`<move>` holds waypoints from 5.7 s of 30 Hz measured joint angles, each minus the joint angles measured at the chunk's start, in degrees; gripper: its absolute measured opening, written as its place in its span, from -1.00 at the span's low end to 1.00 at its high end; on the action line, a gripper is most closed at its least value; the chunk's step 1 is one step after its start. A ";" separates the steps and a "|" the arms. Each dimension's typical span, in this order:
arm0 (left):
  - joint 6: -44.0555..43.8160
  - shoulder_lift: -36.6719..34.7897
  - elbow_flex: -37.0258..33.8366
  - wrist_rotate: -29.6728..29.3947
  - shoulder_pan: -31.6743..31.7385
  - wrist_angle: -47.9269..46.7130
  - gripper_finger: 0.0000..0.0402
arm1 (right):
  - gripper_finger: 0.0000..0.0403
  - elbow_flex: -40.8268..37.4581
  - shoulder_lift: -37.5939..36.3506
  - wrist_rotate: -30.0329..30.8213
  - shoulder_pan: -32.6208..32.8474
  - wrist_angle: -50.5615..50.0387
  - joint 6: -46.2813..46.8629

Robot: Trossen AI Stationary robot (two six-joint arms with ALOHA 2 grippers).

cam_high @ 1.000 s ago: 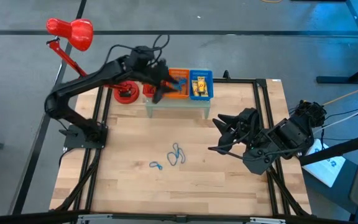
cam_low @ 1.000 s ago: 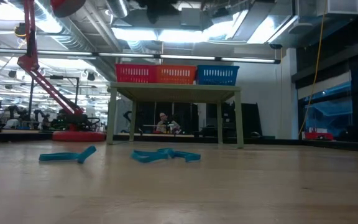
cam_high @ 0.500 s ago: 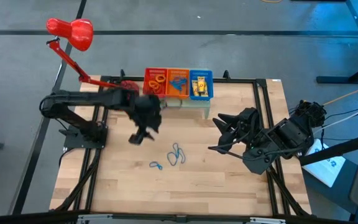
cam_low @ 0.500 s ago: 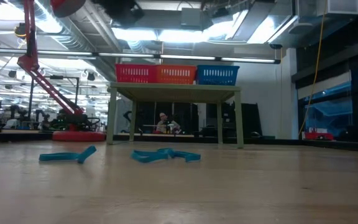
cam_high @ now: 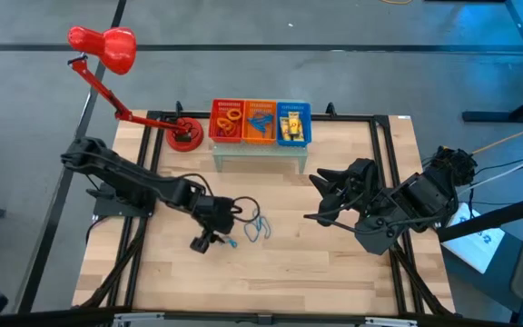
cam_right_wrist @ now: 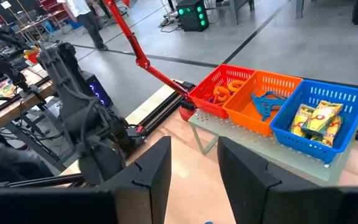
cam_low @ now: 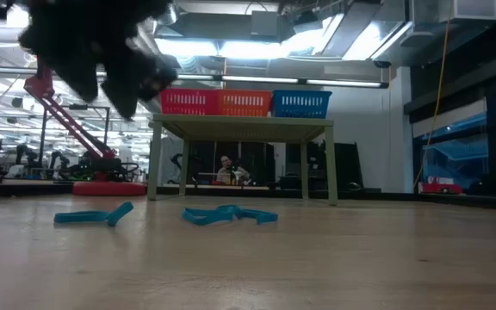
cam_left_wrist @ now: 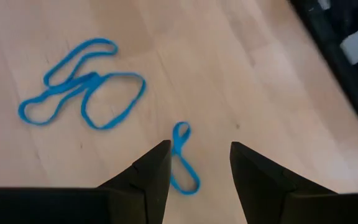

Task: Pick & Place Office Desk Supplies
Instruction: Put the blue rubber band into the orange bin on the shelf

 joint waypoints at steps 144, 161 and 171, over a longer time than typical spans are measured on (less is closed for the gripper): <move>9.89 -2.37 31.23 8.10 25.28 -10.98 -0.15 | -0.34 -0.02 1.46 -3.23 -4.04 1.46 -3.43; 1.09 2.08 6.54 -2.77 10.26 4.57 -0.12 | -0.34 0.00 2.73 -5.16 -3.98 1.68 -1.00; 3.80 10.22 3.20 -3.88 6.12 18.29 -0.12 | -0.34 0.00 4.95 -6.43 -3.98 1.70 2.26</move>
